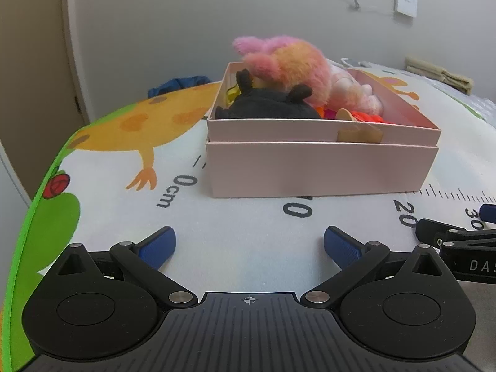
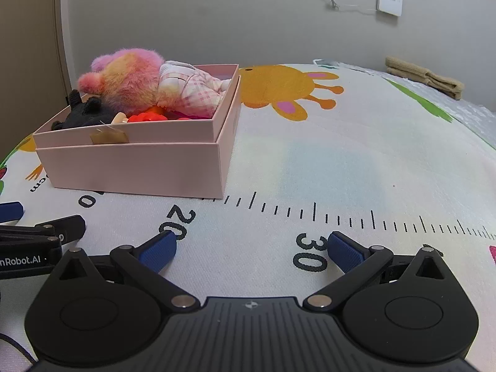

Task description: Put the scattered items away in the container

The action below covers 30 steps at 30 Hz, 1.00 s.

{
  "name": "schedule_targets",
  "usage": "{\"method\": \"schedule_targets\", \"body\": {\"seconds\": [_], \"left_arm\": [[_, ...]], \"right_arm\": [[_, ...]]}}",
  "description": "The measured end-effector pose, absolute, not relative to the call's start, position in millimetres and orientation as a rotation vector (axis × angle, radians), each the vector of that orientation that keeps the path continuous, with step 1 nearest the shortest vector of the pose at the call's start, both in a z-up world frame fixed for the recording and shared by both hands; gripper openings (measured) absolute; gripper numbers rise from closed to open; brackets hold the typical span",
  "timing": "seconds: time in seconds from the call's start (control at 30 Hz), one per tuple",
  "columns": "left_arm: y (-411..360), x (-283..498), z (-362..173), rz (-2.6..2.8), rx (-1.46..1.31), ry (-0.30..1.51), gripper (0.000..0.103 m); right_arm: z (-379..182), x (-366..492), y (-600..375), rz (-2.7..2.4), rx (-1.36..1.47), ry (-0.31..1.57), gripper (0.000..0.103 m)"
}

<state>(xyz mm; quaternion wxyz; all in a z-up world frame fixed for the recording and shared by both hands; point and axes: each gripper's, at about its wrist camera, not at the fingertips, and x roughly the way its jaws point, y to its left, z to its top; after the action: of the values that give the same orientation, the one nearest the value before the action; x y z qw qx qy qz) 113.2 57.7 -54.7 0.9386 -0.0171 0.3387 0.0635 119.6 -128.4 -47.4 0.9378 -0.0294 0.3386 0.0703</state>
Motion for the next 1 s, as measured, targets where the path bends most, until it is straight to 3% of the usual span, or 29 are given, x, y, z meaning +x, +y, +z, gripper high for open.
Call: {"method": "schedule_targets", "body": {"seconds": [1.0], "left_arm": [[56.4, 112.5, -54.1, 0.13, -0.032, 0.691, 0.103]], "right_arm": [[-46.8, 119.2, -128.0, 0.143, -0.061, 0.692, 0.103]]}}
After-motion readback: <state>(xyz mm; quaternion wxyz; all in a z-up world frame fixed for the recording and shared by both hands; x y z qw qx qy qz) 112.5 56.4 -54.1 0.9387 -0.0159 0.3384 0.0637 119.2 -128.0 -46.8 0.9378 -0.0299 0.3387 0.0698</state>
